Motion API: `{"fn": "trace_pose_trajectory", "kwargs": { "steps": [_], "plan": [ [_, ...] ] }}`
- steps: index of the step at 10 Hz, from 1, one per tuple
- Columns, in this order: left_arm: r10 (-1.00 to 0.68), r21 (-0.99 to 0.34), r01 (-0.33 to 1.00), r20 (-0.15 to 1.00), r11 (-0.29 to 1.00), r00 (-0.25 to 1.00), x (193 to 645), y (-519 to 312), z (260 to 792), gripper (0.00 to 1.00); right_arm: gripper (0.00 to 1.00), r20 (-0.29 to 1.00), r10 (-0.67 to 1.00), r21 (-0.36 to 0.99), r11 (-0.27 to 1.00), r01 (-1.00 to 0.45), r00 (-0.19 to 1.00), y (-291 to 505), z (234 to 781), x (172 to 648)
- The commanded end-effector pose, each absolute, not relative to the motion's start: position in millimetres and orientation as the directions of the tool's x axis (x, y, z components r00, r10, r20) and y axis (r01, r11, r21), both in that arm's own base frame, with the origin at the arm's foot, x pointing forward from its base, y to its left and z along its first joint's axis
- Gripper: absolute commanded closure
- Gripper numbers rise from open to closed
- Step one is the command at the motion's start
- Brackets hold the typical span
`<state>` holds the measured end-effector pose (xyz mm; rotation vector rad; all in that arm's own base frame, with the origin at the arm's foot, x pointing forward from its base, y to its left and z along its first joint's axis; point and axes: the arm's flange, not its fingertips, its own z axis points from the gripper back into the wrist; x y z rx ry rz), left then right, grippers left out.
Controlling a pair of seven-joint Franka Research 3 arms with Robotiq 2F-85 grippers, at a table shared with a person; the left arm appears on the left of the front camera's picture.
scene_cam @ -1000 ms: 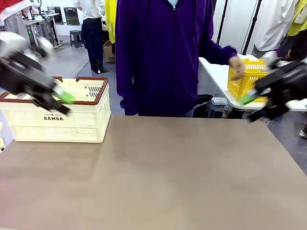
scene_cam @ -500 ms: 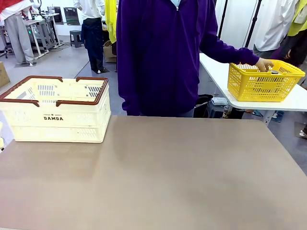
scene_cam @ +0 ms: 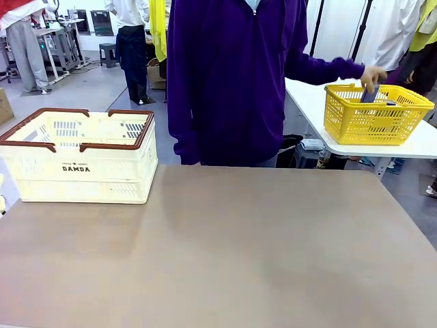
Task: Place the drinks into the Shopping basket.
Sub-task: Pick up one drink and place it into the Shopping basket.
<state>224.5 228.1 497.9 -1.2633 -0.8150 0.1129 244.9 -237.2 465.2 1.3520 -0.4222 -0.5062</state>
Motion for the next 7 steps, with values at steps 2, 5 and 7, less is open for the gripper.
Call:
{"fn": "trace_pose_trajectory", "kwargs": {
  "steps": [2,5,7],
  "plan": [
    [0.507,-0.871,0.363,0.489,0.331,0.71,220.8,229.7,502.0,0.0,0.0,0.004,-0.573,0.988,0.131,0.087,0.82,-239.5,472.7,242.0],
    [0.507,-0.871,0.363,0.489,0.331,0.71,220.8,229.7,502.0,0.0,0.0,0.004,-0.573,0.988,0.131,0.087,0.82,-239.5,472.7,242.0],
    [0.507,-0.871,0.363,0.489,0.331,0.71,220.8,229.7,502.0,0.0,0.0,0.004,-0.573,0.988,0.131,0.087,0.82,-239.5,472.7,242.0]
  ]
}}
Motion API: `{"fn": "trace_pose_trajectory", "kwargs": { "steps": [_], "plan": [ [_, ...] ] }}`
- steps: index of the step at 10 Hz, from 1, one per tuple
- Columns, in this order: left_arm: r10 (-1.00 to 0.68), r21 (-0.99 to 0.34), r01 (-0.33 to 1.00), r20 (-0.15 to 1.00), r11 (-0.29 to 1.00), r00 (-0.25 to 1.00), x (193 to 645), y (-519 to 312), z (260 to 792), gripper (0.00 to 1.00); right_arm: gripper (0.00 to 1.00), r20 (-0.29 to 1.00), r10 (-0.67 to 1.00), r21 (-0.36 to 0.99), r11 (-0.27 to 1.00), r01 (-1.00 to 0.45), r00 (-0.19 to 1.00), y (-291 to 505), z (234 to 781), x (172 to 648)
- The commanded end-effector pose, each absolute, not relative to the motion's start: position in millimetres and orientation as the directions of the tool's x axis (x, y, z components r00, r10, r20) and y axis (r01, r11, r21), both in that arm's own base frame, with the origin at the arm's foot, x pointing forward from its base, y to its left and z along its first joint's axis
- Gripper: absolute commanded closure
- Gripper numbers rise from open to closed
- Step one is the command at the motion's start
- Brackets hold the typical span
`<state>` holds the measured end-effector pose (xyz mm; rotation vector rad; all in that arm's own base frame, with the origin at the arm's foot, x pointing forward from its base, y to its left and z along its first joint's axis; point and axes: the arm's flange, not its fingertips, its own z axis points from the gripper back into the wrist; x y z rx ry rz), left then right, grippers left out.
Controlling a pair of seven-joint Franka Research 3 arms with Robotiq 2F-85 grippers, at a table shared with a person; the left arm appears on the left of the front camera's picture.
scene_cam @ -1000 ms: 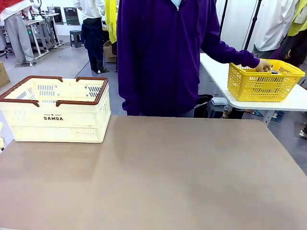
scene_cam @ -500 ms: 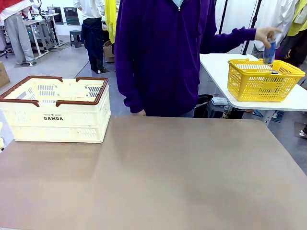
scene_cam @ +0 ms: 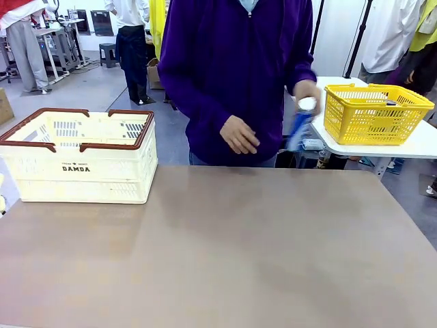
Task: Place the drinks into the Shopping basket.
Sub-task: Pick up one drink and place it into the Shopping basket.
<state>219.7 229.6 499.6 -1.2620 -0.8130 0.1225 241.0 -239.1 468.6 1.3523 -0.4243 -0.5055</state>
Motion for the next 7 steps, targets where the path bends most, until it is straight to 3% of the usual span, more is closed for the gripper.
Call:
{"fn": "trace_pose_trajectory", "kwargs": {
  "steps": [1,7],
  "plan": [
    [0.507,-0.871,0.363,0.489,0.331,0.71,220.8,229.7,502.0,0.0,0.0,0.004,-0.573,0.988,0.131,0.087,0.82,-239.5,472.7,242.0],
    [0.507,-0.871,0.363,0.489,0.331,0.71,220.8,229.7,502.0,0.0,0.0,0.004,-0.573,0.988,0.131,0.087,0.82,-239.5,472.7,242.0]
  ]
}}
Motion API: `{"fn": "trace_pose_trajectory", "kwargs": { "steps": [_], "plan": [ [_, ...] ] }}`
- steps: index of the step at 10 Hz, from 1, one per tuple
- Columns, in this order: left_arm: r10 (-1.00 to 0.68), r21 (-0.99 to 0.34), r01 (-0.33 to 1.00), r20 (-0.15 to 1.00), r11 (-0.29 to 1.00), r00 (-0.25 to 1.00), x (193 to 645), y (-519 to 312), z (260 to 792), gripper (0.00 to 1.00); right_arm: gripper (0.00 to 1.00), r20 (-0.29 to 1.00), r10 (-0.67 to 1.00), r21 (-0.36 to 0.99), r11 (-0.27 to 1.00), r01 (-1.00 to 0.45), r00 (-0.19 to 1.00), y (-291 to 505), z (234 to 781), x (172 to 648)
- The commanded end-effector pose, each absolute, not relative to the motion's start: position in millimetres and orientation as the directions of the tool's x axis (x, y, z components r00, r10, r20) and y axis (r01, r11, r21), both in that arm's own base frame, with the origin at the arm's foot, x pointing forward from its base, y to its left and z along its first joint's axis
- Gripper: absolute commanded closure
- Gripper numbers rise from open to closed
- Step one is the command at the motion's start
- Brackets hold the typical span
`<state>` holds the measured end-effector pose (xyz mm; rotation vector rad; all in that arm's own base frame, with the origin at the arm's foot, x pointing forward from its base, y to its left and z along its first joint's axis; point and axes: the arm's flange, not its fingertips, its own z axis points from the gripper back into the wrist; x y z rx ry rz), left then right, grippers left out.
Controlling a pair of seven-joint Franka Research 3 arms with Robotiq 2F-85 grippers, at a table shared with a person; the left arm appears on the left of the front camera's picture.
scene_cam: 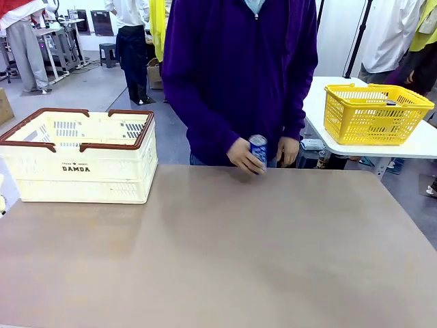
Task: Place the drinks into the Shopping basket.
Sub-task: Pick up one drink and place it into the Shopping basket.
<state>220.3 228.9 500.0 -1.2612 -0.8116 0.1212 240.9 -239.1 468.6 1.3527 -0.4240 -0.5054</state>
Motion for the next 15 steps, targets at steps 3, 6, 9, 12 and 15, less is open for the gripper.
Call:
{"fn": "trace_pose_trajectory", "kwargs": {
  "steps": [3,6,9,12,15],
  "plan": [
    [0.507,-0.871,0.363,0.489,0.331,0.71,221,230,502,0.0,0.0,0.004,-0.573,0.988,0.131,0.087,0.82,-239,473,242],
    [0.507,-0.871,0.363,0.489,0.331,0.71,221,230,502,0.0,0.0,0.004,-0.573,0.988,0.131,0.087,0.82,-239,473,242],
    [0.507,-0.871,0.363,0.489,0.331,0.71,221,230,502,0.0,0.0,0.004,-0.573,0.988,0.131,0.087,0.82,-239,473,242],
    [0.507,-0.871,0.363,0.489,0.331,0.71,221,230,502,0.0,0.0,0.004,-0.573,0.988,0.131,0.087,0.82,-239,473,242],
    [0.507,-0.871,0.363,0.489,0.331,0.71,221,230,502,0.0,0.0,0.036,-0.467,0.963,0.251,0.093,0.884,-220,487,259]
  ]
}}
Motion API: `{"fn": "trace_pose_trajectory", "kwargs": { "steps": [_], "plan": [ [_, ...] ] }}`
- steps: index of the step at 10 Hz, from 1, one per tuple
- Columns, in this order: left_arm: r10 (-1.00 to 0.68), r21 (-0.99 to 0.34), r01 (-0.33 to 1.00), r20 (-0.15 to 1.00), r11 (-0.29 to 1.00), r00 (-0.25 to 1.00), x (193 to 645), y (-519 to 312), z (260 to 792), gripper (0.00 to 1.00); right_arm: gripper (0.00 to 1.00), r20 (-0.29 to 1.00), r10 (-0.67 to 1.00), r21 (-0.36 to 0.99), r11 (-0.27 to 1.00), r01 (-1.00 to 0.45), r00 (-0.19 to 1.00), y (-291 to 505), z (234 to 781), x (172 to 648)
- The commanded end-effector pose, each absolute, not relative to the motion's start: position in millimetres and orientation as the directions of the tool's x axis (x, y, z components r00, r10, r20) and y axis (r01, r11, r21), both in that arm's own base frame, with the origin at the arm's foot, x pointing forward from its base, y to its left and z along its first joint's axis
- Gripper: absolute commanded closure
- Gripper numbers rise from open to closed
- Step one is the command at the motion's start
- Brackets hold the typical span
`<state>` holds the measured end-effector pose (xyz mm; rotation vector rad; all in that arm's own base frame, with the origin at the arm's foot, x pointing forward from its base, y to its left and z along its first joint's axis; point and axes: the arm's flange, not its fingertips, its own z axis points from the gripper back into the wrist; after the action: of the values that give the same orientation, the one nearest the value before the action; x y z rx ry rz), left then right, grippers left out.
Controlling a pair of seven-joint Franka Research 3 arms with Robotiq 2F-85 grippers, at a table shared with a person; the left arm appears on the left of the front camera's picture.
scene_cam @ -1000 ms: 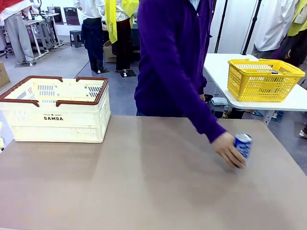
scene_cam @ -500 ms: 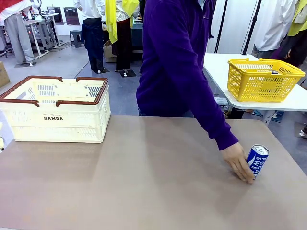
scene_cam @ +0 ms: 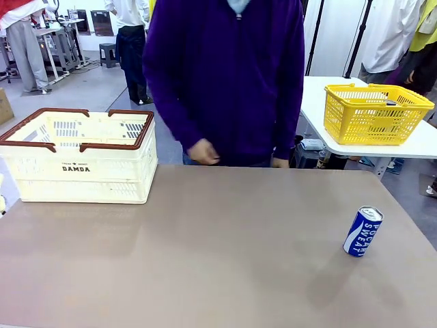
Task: Place the drinks into the Shopping basket.
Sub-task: Pick up one drink and place it into the Shopping basket.
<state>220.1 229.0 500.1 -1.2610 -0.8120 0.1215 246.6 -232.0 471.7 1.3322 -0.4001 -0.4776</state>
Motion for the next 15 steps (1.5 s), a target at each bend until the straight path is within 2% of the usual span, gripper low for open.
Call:
{"fn": "trace_pose_trajectory", "kwargs": {
  "steps": [1,2,4,5,7,8,9,10,11,14,15],
  "plan": [
    [0.507,-0.871,0.363,0.489,0.331,0.71,221,230,502,0.0,0.0,0.081,-0.346,0.903,0.422,0.078,0.935,-185,518,289],
    [0.507,-0.871,0.363,0.489,0.331,0.71,221,230,502,0.0,0.0,0.1,-0.274,0.844,0.532,0.064,0.957,-160,537,307],
    [0.507,-0.871,0.363,0.489,0.331,0.71,221,230,502,0.0,0.0,0.114,-0.093,0.532,0.847,0.018,0.989,-69,570,350],
    [0.507,-0.871,0.363,0.489,0.331,0.71,221,230,502,0.0,0.0,0.118,0.003,0.343,0.938,-0.044,0.993,-28,571,362],
    [0.507,-0.871,0.363,0.489,0.331,0.71,221,230,502,0.0,0.0,0.099,0.158,0.109,0.98,-0.169,0.982,22,564,365],
    [0.507,-0.871,0.363,0.489,0.331,0.71,221,230,502,0.0,0.0,0.08,0.128,0.007,0.992,-0.129,0.988,23,560,365],
    [0.507,-0.871,0.363,0.489,0.331,0.71,221,230,502,0.0,0.0,0.056,0.117,0.07,0.99,-0.121,0.992,19,560,364],
    [0.507,-0.871,0.363,0.489,0.331,0.71,221,230,502,0.0,0.0,-0.017,0.051,0.117,0.992,-0.048,0.999,9,563,362],
    [0.507,-0.871,0.363,0.489,0.331,0.71,221,230,502,0.0,0.0,0.074,0.128,0.114,0.984,-0.136,0.989,35,559,363],
    [0.507,-0.871,0.363,0.489,0.331,0.71,221,230,502,0.0,0.0,0.04,0.135,0.096,0.986,-0.138,0.99,22,555,361],
    [0.507,-0.871,0.363,0.489,0.331,0.71,221,230,502,0.0,0.0,0.043,0.089,0.07,0.993,-0.092,0.995,23,533,374]
  ]
}}
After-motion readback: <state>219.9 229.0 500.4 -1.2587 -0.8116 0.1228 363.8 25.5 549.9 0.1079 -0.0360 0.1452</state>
